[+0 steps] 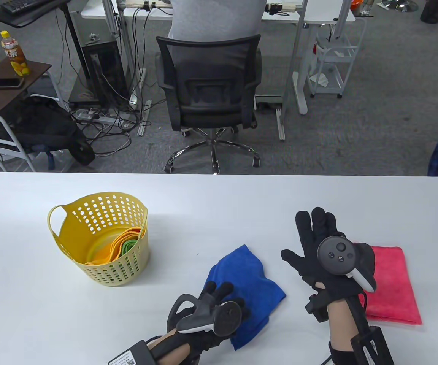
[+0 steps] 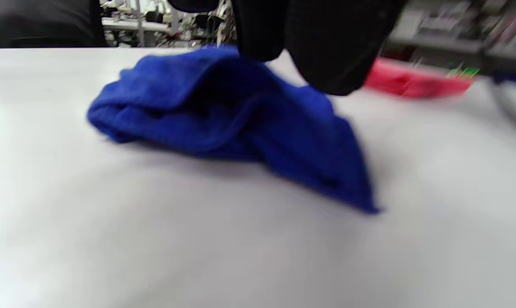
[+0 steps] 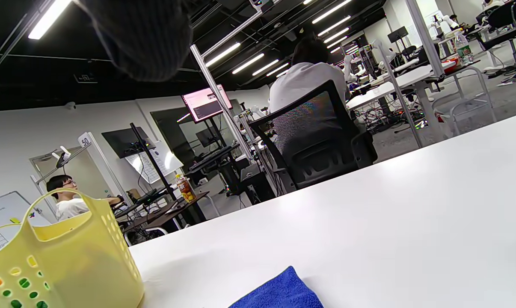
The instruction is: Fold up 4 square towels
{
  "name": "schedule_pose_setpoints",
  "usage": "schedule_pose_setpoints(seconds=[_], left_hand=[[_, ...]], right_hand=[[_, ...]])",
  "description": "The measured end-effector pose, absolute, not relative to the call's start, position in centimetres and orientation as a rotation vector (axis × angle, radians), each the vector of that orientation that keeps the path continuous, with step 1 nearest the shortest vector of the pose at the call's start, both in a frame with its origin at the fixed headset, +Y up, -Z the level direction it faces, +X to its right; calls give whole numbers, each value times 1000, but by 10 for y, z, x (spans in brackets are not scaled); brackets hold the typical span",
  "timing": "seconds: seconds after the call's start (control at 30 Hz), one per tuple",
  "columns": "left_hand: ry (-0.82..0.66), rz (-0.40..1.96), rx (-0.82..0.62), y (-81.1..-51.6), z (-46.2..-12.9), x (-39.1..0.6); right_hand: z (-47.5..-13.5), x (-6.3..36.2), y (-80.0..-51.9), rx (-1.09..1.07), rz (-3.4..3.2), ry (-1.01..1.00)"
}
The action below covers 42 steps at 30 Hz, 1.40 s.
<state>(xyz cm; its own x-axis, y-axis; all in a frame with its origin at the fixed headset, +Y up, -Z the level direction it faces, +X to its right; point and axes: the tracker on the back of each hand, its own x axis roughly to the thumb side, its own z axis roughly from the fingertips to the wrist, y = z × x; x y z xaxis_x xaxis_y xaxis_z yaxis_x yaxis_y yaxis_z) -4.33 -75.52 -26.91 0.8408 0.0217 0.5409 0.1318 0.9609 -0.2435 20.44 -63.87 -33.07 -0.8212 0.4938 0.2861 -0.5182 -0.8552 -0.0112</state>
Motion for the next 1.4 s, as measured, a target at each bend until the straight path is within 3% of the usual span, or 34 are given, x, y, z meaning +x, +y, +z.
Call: schedule_pose_setpoints(seconds=[0.1,0.27,0.7,1.03,1.17,1.3,1.4], left_hand=[[-511,-137,-298,-774,-278,-42],[-455,-19,-236,-781,-285,-50],[-409,330,-340,-764,-303,-84],[-219,704,-308,-726,-321,-120],[-180,874,-356,-711,-330,-135],[-155,1007,-253,-686,-330,-148],[-171,1084,-148,-655,-328,-155]], right_hand=[[-330,203,-638,386,2576,-120],[-331,202,-639,397,2568,-109],[-332,195,-642,411,2578,-63],[-320,175,-631,518,2531,-79],[-314,155,-631,632,2384,130],[-309,125,-644,729,2228,461],[-305,110,-651,738,2081,504]])
